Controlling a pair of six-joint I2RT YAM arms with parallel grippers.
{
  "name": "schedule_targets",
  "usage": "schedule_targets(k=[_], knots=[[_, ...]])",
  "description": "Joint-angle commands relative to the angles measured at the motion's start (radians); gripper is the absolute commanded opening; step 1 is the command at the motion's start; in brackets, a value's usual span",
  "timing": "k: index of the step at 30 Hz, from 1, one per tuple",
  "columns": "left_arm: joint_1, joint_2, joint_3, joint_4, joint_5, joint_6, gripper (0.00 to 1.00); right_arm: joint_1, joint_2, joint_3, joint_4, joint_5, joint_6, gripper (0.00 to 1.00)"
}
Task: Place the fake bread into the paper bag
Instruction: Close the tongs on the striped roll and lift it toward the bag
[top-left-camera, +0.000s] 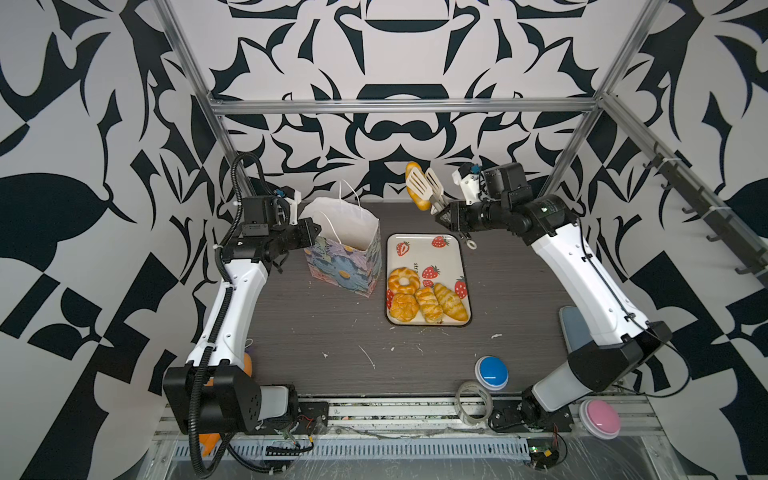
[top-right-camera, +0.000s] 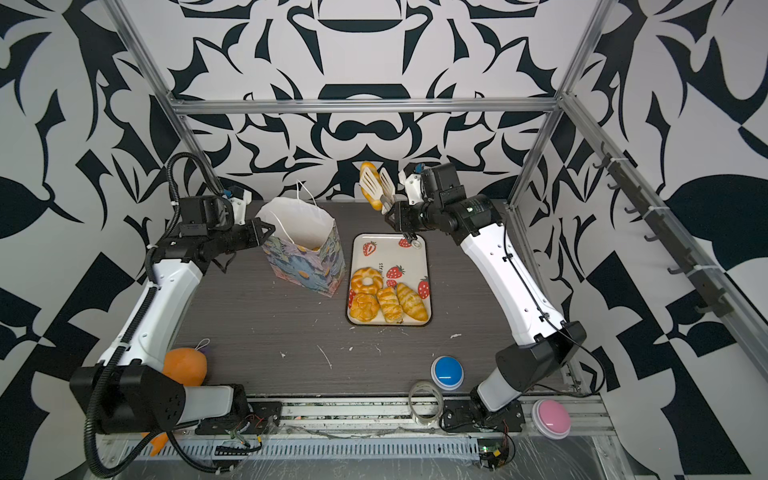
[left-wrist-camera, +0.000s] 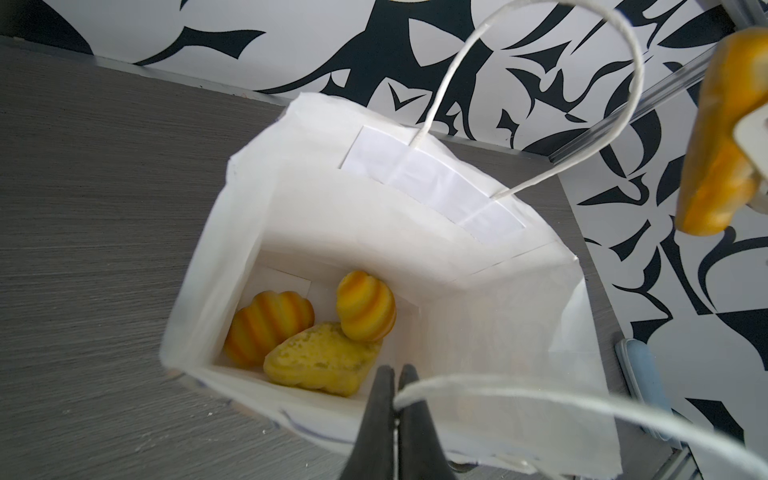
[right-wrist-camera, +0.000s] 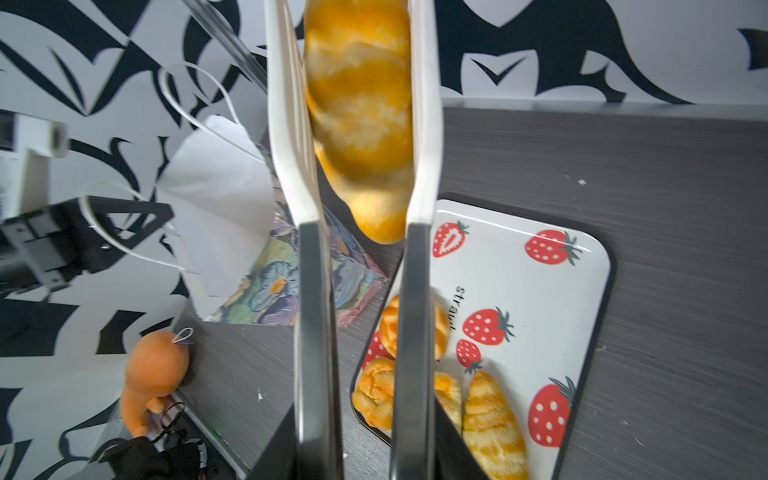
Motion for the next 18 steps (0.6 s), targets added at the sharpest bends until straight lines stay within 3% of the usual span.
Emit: schedule_targets(k=[1, 18], knots=[[0.003, -0.012, -0.016, 0.002, 0.021, -0.010, 0.02, 0.009, -0.028, 0.082, 0.106, -0.105, 0.005, 0.39], [0.003, -0.005, -0.017, 0.003, 0.032, -0.016, 0.01, 0.078, 0.044, 0.107, 0.316, -0.323, 0.048, 0.39]])
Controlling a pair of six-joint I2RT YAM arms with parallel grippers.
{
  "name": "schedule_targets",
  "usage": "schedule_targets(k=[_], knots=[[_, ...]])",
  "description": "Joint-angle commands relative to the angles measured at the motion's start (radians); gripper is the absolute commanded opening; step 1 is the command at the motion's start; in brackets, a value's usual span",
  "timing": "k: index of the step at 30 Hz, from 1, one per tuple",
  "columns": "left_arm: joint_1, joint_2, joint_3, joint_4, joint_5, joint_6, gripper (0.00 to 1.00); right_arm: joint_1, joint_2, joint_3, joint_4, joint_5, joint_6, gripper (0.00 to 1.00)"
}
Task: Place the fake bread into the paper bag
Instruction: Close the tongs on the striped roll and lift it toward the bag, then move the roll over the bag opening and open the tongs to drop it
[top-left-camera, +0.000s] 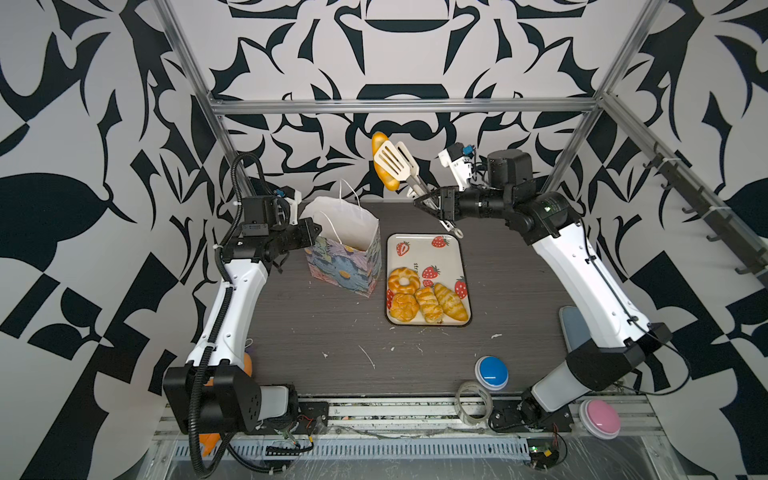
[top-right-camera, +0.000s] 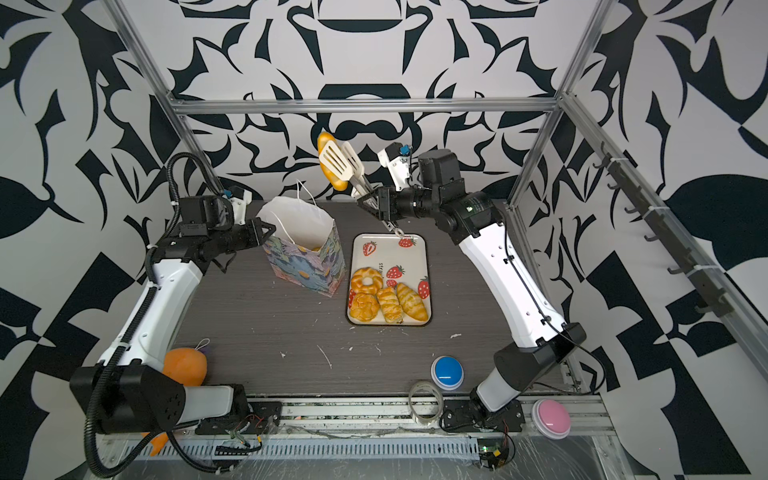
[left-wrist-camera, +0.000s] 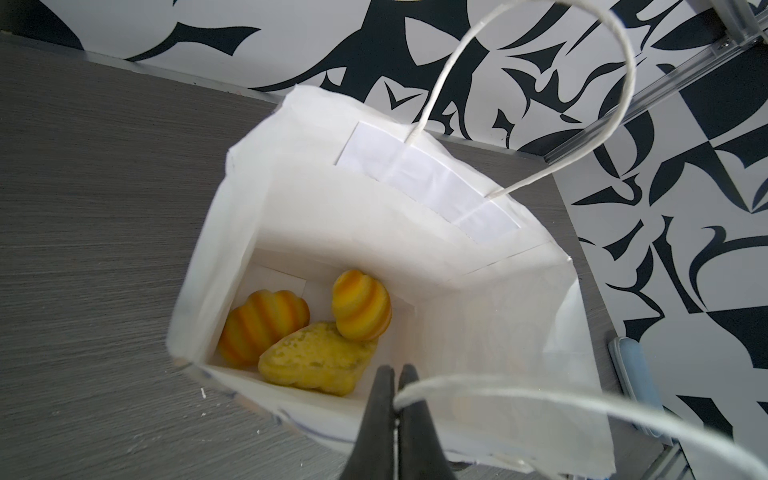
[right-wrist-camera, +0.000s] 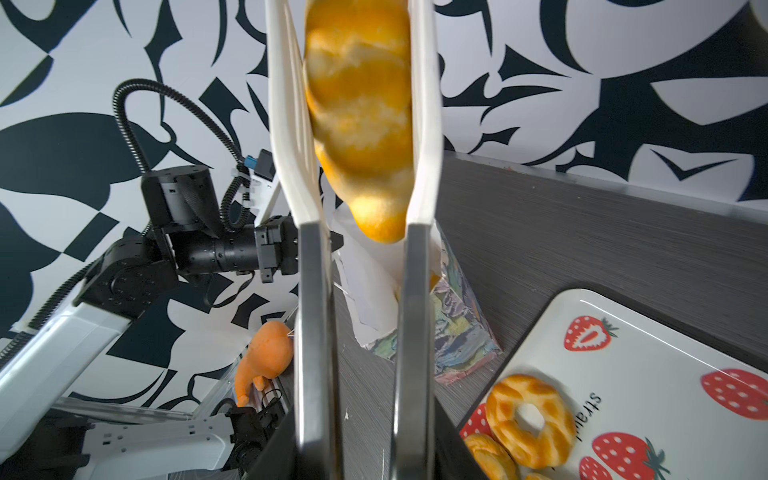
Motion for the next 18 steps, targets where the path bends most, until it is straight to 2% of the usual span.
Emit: schedule_targets(k=[1, 18], knots=[[0.003, -0.006, -0.017, 0.004, 0.019, -0.006, 0.02, 0.020, 0.023, 0.038, 0.127, -0.060, 0.015, 0.39], [0.003, -0.003, -0.018, 0.005, 0.020, -0.005, 0.02, 0.102, 0.123, -0.080, 0.175, -0.087, 0.014, 0.39]])
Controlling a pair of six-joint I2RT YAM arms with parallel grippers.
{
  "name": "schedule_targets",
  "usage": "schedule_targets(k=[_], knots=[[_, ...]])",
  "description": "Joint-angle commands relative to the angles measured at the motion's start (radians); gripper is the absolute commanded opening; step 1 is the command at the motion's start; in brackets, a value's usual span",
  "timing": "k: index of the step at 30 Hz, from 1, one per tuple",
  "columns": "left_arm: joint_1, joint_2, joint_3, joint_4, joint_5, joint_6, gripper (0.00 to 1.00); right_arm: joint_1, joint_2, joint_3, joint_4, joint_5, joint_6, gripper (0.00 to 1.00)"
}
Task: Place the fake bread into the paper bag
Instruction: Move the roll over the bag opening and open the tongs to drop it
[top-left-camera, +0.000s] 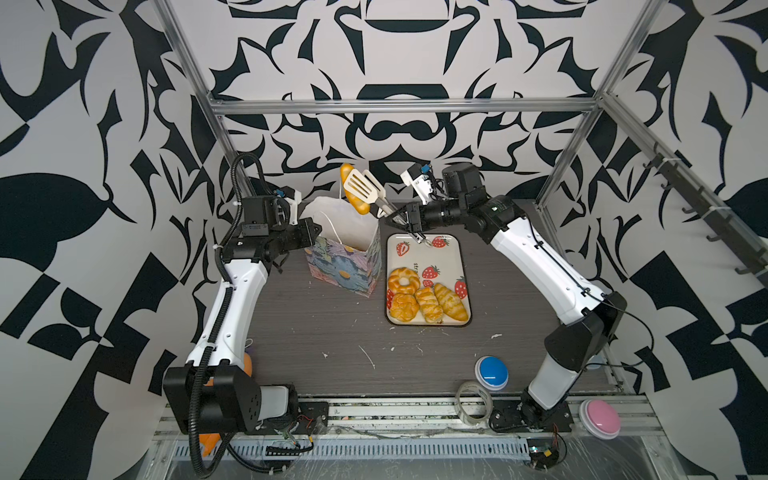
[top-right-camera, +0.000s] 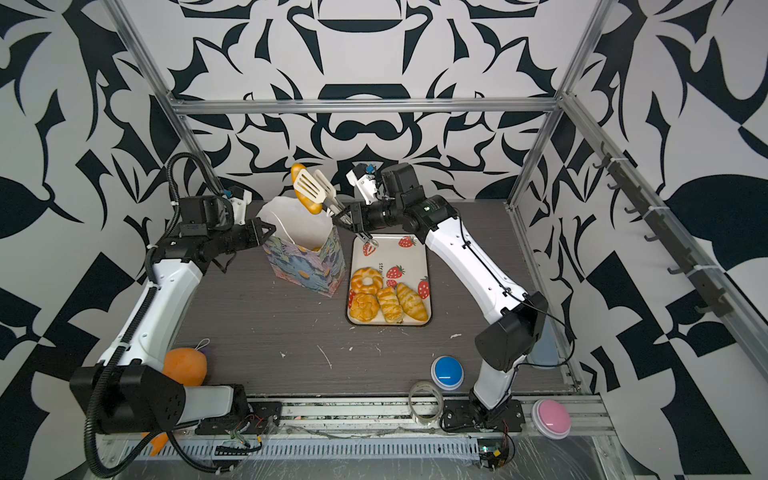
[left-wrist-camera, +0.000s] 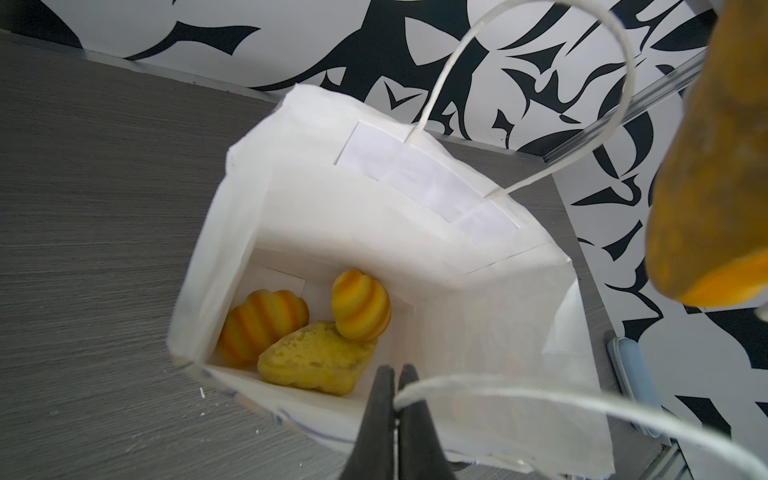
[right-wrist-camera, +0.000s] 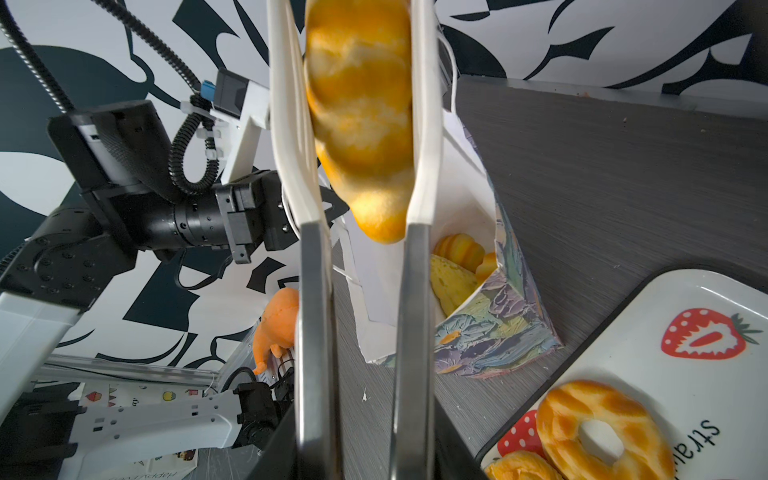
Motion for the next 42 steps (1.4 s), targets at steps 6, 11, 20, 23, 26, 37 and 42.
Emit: schedule_targets(k=[6, 11, 20, 23, 26, 37, 42], knots=[[0.003, -0.004, -0.019, 0.004, 0.013, -0.003, 0.02, 0.047, -0.014, -0.063, 0.080, 0.000, -0.029, 0.39], [0.003, -0.003, -0.019, 0.004, 0.013, -0.004, 0.02, 0.054, -0.003, -0.098, 0.091, 0.000, -0.018, 0.39], [0.003, -0.003, -0.018, 0.005, 0.012, -0.003, 0.02, 0.063, 0.000, -0.123, 0.084, 0.009, -0.019, 0.40], [0.003, -0.003, -0.018, 0.005, 0.012, -0.002, 0.02, 0.063, 0.000, -0.125, 0.081, 0.010, -0.019, 0.42], [0.003, -0.004, -0.018, 0.004, 0.012, -0.002, 0.02, 0.062, 0.000, -0.125, 0.079, 0.014, -0.018, 0.46], [0.003, -0.005, -0.017, 0.004, 0.012, -0.003, 0.02, 0.062, -0.006, -0.114, 0.070, 0.020, -0.022, 0.50], [0.003, -0.008, -0.019, 0.004, 0.012, -0.002, 0.02, 0.062, -0.016, -0.104, 0.062, 0.025, -0.028, 0.50]])
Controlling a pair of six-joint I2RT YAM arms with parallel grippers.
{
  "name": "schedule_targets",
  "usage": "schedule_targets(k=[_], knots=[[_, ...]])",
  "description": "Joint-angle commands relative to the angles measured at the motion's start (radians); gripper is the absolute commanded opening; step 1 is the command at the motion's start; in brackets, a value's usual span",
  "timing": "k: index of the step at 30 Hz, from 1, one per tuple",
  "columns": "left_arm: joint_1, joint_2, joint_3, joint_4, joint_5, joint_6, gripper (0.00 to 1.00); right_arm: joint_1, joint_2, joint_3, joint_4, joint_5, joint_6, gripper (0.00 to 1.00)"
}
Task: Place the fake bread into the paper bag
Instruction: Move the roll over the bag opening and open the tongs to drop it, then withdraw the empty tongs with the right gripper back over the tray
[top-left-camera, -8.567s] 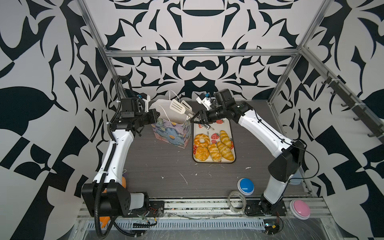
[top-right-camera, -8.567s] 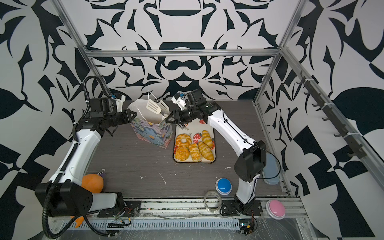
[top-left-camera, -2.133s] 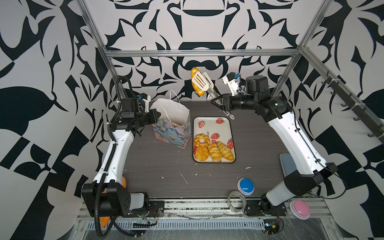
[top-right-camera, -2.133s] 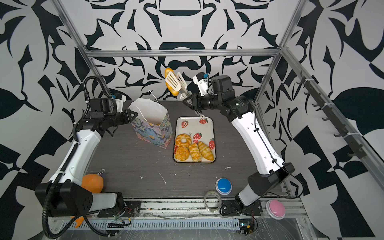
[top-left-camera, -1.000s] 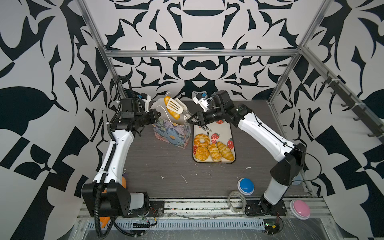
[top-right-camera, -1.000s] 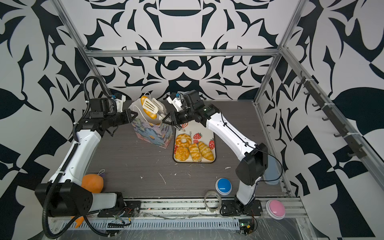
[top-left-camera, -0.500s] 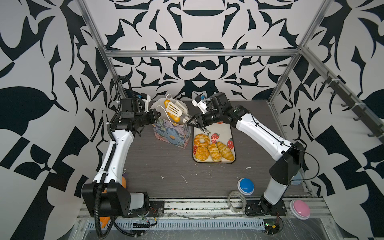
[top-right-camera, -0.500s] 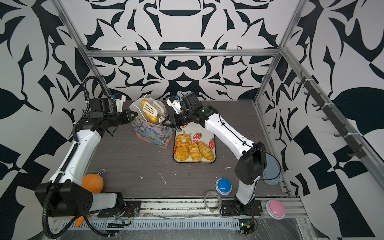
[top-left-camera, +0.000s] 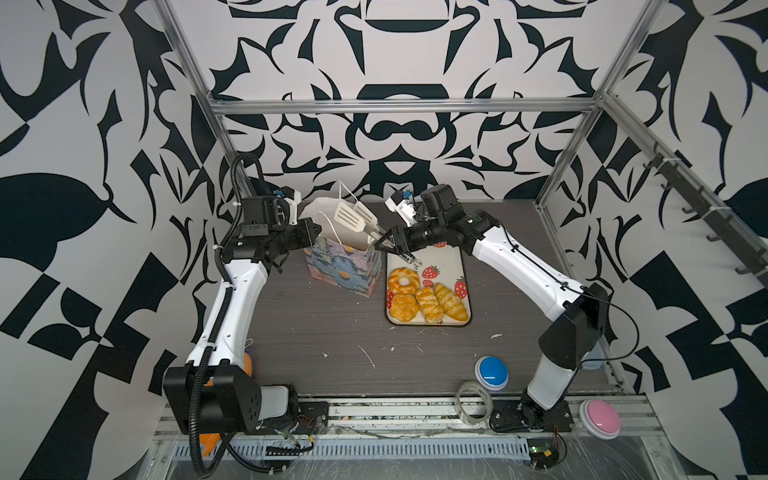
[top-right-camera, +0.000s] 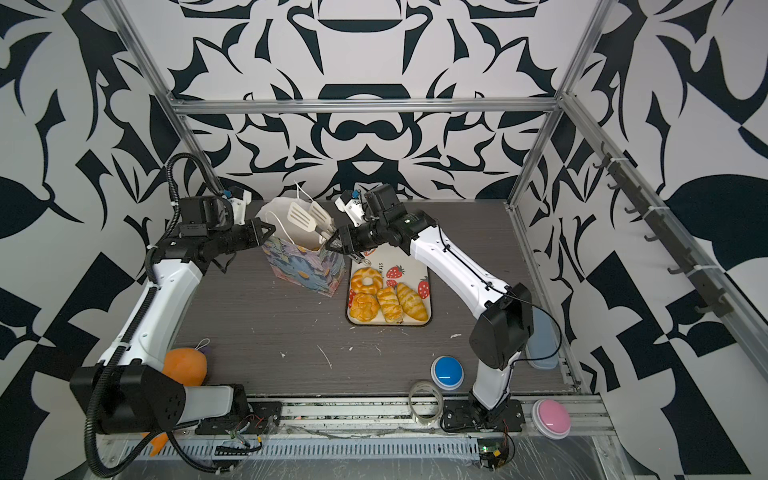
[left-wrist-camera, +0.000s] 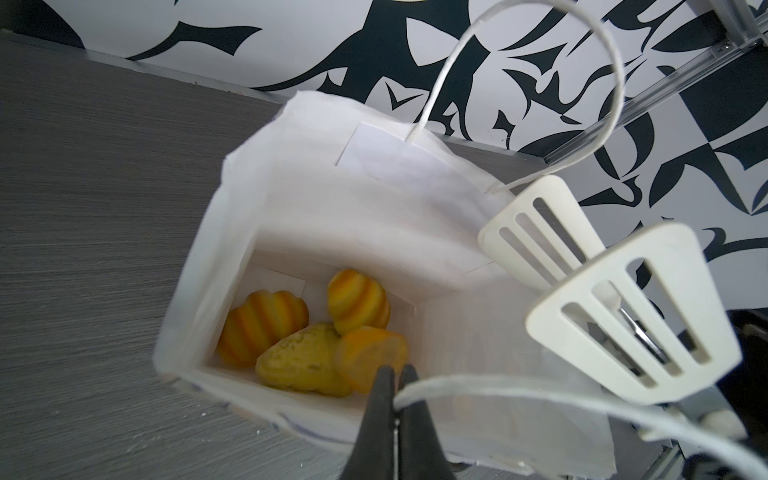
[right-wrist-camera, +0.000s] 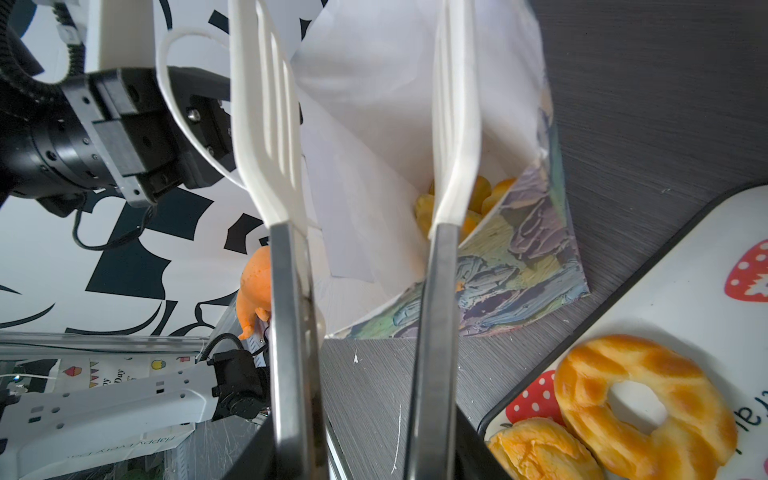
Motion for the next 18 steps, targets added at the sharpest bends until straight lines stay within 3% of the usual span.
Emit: schedule_targets(k=[1, 18], knots=[[0.003, -0.009, -0.015, 0.000, 0.012, -0.002, 0.02, 0.003, -0.050, 0.026, 0.037, 0.004, -0.020, 0.50], [0.003, -0.014, -0.015, 0.000, 0.013, -0.003, 0.02, -0.045, -0.206, 0.043, -0.045, 0.120, -0.103, 0.49]])
